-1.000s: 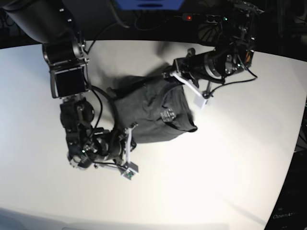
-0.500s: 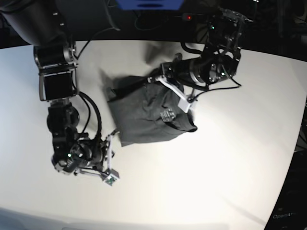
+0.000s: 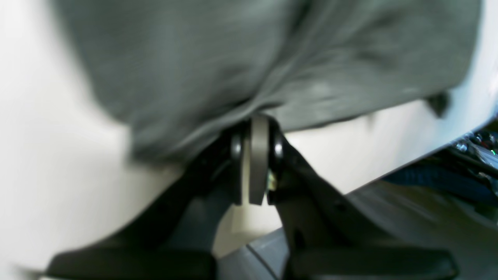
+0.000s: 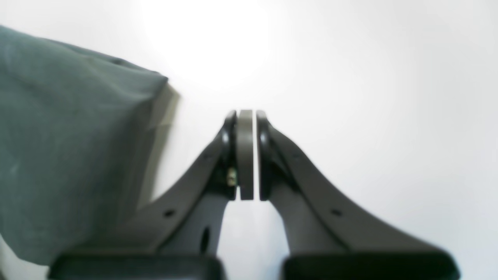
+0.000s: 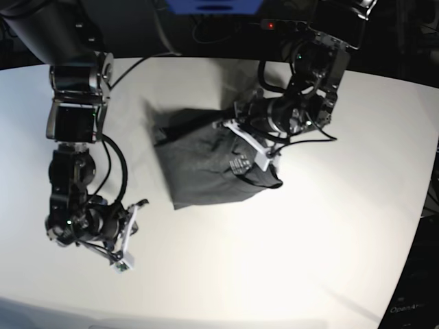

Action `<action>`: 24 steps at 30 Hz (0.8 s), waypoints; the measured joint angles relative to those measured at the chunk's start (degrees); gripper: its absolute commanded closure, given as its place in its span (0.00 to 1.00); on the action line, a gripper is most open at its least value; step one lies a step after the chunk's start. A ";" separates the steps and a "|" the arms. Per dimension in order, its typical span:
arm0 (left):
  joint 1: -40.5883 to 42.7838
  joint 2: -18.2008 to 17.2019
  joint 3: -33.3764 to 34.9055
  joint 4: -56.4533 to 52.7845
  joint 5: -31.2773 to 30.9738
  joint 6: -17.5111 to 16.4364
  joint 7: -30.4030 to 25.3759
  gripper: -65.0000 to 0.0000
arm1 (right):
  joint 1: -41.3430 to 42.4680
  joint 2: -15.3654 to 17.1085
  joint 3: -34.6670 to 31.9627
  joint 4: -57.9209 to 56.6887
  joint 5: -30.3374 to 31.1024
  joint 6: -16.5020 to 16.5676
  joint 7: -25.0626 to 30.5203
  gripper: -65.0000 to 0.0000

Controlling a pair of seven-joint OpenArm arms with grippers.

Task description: Fold the T-shirt properly

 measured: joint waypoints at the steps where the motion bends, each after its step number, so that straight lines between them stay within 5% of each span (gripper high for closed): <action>1: -0.50 0.35 0.04 -0.66 0.61 -0.07 0.00 0.97 | -0.31 -0.02 0.48 1.09 0.02 0.00 -0.15 1.00; 10: -3.32 1.62 -0.11 -4.52 4.22 -0.46 -0.17 0.97 | -4.94 0.15 5.33 12.48 0.07 0.17 -0.31 1.00; 18: -3.52 1.77 -0.31 -4.46 8.83 -1.38 0.13 0.97 | -4.79 0.55 14.75 13.09 -0.04 0.15 -0.13 1.00; 24: -4.83 1.64 -0.31 -4.20 15.82 -1.49 0.48 0.97 | -4.52 0.63 15.15 13.09 -0.17 0.17 -0.11 1.00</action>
